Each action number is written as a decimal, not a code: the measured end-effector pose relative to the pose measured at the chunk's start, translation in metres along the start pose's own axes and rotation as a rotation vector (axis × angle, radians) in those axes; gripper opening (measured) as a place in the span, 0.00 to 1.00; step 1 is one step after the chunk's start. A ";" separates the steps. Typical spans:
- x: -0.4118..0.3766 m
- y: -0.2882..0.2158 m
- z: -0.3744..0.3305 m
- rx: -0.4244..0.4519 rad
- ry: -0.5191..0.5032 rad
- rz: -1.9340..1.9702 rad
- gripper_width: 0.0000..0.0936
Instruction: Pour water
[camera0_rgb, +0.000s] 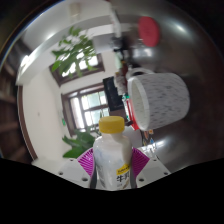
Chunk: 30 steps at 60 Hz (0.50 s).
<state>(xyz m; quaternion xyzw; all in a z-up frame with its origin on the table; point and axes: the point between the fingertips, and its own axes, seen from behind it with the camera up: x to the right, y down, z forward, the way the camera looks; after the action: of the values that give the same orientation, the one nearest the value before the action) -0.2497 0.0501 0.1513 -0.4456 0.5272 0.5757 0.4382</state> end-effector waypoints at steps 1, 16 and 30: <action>-0.001 0.020 -0.022 -0.005 -0.002 -0.039 0.51; -0.077 0.019 -0.004 -0.119 0.052 -0.995 0.50; -0.125 -0.086 -0.001 0.083 0.266 -1.732 0.51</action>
<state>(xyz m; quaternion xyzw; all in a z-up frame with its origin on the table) -0.1383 0.0495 0.2548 -0.7363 0.0709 -0.0358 0.6720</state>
